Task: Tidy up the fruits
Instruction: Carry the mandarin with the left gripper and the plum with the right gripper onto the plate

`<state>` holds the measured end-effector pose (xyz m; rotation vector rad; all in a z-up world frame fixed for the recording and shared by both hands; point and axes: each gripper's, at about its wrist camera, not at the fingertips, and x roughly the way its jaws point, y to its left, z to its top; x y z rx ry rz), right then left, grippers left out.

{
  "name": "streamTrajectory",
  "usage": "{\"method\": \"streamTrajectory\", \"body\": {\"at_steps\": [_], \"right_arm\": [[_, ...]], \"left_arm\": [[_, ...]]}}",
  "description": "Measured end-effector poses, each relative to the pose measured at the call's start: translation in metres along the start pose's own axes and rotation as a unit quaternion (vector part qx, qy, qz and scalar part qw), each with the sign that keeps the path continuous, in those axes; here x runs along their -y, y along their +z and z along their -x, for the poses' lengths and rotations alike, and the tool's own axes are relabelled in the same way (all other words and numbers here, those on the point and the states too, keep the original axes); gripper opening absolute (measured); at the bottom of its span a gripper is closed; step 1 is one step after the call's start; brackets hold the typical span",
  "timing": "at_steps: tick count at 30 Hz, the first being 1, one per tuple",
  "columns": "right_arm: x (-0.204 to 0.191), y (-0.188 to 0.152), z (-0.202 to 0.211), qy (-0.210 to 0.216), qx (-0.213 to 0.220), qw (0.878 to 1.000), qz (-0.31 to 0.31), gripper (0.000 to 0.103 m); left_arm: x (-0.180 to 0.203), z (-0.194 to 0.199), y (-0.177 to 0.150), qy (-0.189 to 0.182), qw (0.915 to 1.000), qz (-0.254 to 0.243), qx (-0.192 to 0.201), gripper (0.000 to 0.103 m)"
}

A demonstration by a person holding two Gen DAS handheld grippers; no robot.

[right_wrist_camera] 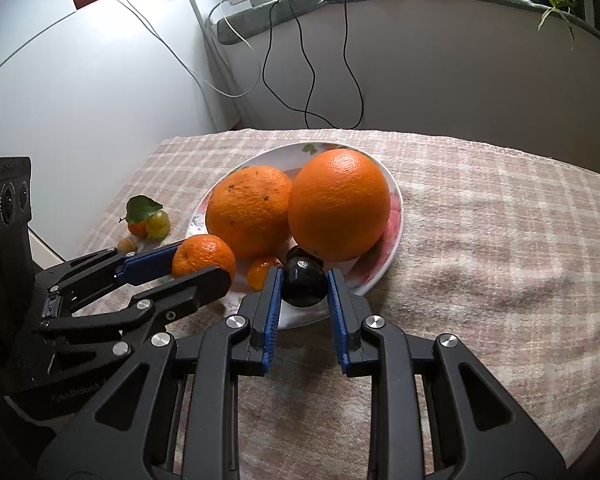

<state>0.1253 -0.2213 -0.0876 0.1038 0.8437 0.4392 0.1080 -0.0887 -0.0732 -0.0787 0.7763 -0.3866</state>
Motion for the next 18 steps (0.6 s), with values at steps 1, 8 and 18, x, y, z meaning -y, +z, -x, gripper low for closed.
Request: {"method": "streamTrajectory", "body": {"at_steps": [1, 8, 18], "right_arm": [[0.0005, -0.0001, -0.0001, 0.001, 0.0, 1.0, 0.0, 0.024], [0.0022, 0.0001, -0.0005, 0.0, 0.0, 1.0, -0.005, 0.024], [0.0019, 0.0001, 0.0011, 0.001, -0.001, 1.0, -0.003, 0.028]], "left_arm": [[0.0005, -0.0004, -0.0002, 0.001, 1.0, -0.002, -0.001, 0.038], [0.0013, -0.0037, -0.0011, 0.009, 0.9999, -0.007, -0.003, 0.038], [0.0019, -0.0008, 0.0009, 0.019, 0.9998, -0.009, 0.005, 0.053]]}}
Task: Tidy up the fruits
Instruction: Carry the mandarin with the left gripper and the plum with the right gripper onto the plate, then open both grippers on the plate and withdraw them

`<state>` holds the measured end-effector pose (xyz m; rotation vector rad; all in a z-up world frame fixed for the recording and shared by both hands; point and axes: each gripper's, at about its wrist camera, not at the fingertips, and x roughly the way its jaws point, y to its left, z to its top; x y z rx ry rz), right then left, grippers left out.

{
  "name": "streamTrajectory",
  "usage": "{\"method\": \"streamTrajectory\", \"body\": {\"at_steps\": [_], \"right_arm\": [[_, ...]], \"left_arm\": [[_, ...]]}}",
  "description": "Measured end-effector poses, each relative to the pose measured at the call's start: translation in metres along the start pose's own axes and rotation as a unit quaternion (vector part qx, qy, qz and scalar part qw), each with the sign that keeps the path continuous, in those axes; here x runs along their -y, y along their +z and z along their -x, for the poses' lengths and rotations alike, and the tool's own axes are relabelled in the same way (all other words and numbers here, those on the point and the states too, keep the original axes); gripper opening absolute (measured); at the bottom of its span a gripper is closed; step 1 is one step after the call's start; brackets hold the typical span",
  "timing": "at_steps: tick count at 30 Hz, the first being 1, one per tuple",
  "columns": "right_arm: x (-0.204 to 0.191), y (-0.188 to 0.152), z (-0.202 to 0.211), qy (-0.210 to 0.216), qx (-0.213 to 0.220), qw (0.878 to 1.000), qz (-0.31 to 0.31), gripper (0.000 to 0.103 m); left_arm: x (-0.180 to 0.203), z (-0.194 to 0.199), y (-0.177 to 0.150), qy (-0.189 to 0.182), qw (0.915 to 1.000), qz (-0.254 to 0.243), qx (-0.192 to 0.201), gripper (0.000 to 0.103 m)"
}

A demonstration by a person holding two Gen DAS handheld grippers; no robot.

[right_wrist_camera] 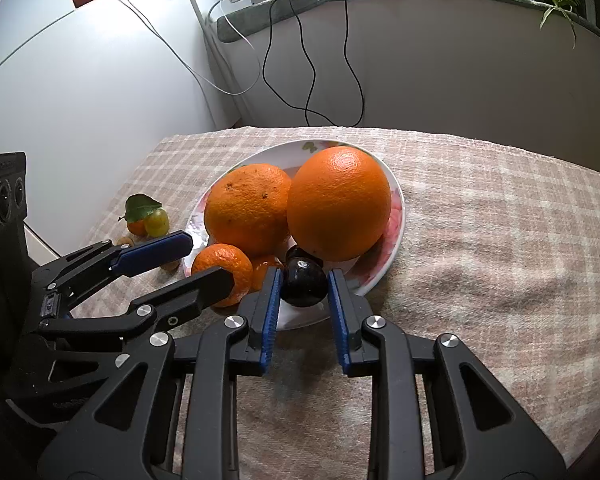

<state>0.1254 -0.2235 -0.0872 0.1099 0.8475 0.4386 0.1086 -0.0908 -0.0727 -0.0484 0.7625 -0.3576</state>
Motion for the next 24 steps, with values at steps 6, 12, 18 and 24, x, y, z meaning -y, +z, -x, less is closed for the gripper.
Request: {"method": "streamTrajectory", "body": {"at_steps": [6, 12, 18, 24], "right_arm": [[0.002, 0.001, 0.005, -0.006, 0.009, 1.0, 0.001, 0.051], [0.001, 0.002, 0.009, -0.008, 0.014, 1.0, 0.001, 0.052], [-0.001, 0.003, 0.013, -0.014, 0.02, 1.0, 0.002, 0.057], [-0.002, 0.002, 0.019, -0.019, 0.028, 0.999, 0.003, 0.079]], "left_arm": [[-0.007, 0.004, -0.002, 0.002, 1.0, 0.008, 0.002, 0.053], [-0.01, 0.008, -0.003, 0.003, 0.9999, 0.011, 0.003, 0.053], [-0.01, 0.012, -0.003, 0.004, 0.9999, 0.012, 0.005, 0.053], [-0.015, 0.017, -0.004, 0.005, 0.9998, 0.017, 0.007, 0.053]]}}
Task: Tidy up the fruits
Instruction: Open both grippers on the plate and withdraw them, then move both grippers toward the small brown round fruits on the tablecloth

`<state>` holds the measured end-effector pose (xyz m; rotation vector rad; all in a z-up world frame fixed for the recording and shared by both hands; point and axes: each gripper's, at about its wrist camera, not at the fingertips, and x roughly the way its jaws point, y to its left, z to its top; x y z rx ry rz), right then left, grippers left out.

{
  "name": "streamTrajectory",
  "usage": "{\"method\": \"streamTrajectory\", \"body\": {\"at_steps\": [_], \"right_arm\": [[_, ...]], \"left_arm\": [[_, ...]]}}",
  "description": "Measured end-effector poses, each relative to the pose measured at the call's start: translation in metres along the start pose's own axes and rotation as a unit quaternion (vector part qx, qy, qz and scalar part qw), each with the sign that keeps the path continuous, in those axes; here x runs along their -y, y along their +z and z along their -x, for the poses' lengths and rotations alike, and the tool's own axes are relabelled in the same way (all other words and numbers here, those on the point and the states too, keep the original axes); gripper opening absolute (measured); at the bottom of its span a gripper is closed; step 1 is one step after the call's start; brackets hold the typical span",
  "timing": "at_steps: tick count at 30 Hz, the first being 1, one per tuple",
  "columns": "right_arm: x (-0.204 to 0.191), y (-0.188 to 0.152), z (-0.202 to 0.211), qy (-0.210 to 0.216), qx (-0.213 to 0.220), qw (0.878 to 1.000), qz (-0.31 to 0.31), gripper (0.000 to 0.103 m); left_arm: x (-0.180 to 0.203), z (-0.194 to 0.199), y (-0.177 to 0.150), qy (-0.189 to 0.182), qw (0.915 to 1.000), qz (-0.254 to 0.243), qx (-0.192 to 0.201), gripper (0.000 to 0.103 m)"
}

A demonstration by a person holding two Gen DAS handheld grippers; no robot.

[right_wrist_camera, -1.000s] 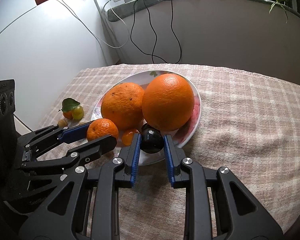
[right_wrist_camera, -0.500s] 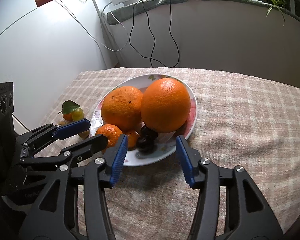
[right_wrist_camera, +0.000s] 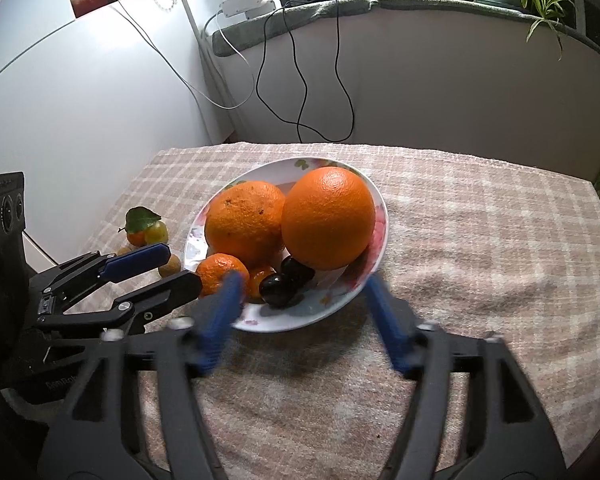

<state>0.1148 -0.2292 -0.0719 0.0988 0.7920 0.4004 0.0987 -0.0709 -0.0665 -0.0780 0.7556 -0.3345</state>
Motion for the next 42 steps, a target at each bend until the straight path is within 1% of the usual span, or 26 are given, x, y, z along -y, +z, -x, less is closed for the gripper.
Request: {"method": "streamTrajectory", "body": {"at_steps": [2, 5, 6, 8, 11, 19, 24, 28, 33, 39, 42], "right_arm": [[-0.001, 0.001, 0.003, -0.001, 0.004, 1.0, 0.002, 0.08], [-0.004, 0.001, 0.005, 0.0, 0.005, 1.0, 0.004, 0.081], [-0.006, 0.002, 0.006, 0.0, 0.006, 1.0, 0.005, 0.083], [-0.009, 0.001, 0.008, 0.0, 0.007, 1.0, 0.009, 0.084], [-0.017, 0.001, 0.01, 0.003, 0.008, 1.0, 0.019, 0.084], [-0.043, -0.002, 0.013, 0.023, 0.01, 0.999, 0.047, 0.084], [-0.066, -0.005, 0.01, 0.043, 0.008, 0.997, 0.069, 0.084], [-0.084, -0.009, 0.006, 0.057, 0.007, 0.994, 0.089, 0.084], [-0.108, -0.015, -0.001, 0.077, 0.0, 0.991, 0.114, 0.084], [-0.129, -0.02, -0.016, 0.093, -0.013, 0.988, 0.126, 0.084], [-0.136, -0.022, -0.025, 0.095, -0.021, 0.987, 0.125, 0.084]], "left_arm": [[-0.002, 0.003, -0.001, 0.001, 1.0, 0.003, 0.002, 0.057], [-0.007, 0.007, -0.002, 0.003, 1.0, 0.008, 0.004, 0.057], [-0.008, 0.009, -0.002, 0.004, 0.9999, 0.009, 0.005, 0.058], [-0.011, 0.012, -0.003, 0.006, 0.9999, 0.011, 0.007, 0.065], [-0.019, 0.019, -0.006, 0.013, 0.9997, 0.017, 0.009, 0.07], [-0.057, 0.04, -0.02, 0.045, 0.9982, 0.038, 0.013, 0.07], [-0.083, 0.053, -0.032, 0.067, 0.9963, 0.054, 0.01, 0.07], [-0.099, 0.061, -0.04, 0.077, 0.9949, 0.064, 0.011, 0.07], [-0.115, 0.066, -0.047, 0.085, 0.9935, 0.075, 0.01, 0.07], [-0.129, 0.066, -0.052, 0.082, 0.9925, 0.09, 0.008, 0.069], [-0.133, 0.065, -0.053, 0.077, 0.9927, 0.093, 0.007, 0.066]]}}
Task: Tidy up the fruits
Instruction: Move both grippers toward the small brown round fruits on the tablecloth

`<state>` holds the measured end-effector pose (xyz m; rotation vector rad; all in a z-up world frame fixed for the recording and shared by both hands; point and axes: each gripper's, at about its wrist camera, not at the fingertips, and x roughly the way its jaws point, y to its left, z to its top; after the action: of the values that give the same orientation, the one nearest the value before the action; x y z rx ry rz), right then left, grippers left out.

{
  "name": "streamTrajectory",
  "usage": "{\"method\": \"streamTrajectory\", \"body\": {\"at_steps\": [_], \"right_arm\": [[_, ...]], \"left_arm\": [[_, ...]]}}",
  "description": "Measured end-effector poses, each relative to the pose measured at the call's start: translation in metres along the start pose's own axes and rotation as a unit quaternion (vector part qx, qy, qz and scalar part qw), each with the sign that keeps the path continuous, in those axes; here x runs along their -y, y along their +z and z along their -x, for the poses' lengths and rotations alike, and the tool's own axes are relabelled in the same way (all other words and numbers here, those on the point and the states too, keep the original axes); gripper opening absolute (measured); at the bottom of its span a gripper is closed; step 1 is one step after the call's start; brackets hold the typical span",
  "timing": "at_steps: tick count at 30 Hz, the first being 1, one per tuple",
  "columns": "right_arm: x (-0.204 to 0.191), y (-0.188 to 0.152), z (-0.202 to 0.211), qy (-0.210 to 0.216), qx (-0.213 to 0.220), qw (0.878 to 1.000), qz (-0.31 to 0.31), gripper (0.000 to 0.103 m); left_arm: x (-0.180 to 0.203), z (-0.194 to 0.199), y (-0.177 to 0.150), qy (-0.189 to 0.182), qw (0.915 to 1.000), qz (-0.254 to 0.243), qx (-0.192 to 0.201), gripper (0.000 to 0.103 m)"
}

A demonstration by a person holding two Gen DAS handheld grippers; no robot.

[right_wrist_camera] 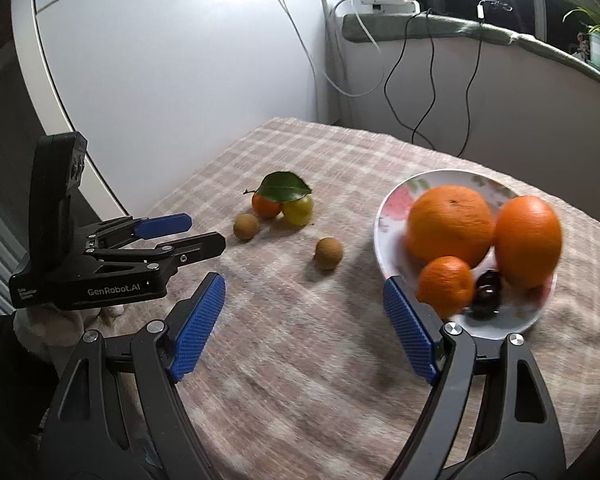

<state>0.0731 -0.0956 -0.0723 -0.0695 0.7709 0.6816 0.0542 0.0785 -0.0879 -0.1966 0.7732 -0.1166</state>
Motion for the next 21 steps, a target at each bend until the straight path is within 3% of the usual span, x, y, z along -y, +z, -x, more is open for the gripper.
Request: {"method": "streamTrajectory", "body": {"at_steps": [4, 8, 10, 12, 21], "right_arm": [[-0.004, 0.001, -0.015, -0.007, -0.014, 1.0, -0.003, 0.074], [-0.003, 0.0, -0.029, -0.017, -0.021, 0.999, -0.018, 0.072], [-0.002, 0.0, -0.035, -0.018, -0.028, 0.999, -0.025, 0.059], [-0.001, 0.0, -0.042, -0.019, -0.034, 0.999, -0.031, 0.055], [-0.004, 0.007, -0.062, -0.045, -0.042, 0.997, -0.035, 0.046]], "left_arm": [[-0.006, -0.005, 0.001, -0.008, 0.9999, 0.007, -0.005, 0.058], [-0.01, -0.012, 0.003, -0.017, 0.9997, 0.013, -0.011, 0.055], [-0.011, -0.014, 0.003, -0.02, 0.9996, 0.014, -0.013, 0.052], [-0.012, -0.016, 0.004, -0.023, 0.9995, 0.014, -0.014, 0.051], [-0.012, -0.027, 0.01, -0.029, 0.9993, 0.007, -0.024, 0.044]]}}
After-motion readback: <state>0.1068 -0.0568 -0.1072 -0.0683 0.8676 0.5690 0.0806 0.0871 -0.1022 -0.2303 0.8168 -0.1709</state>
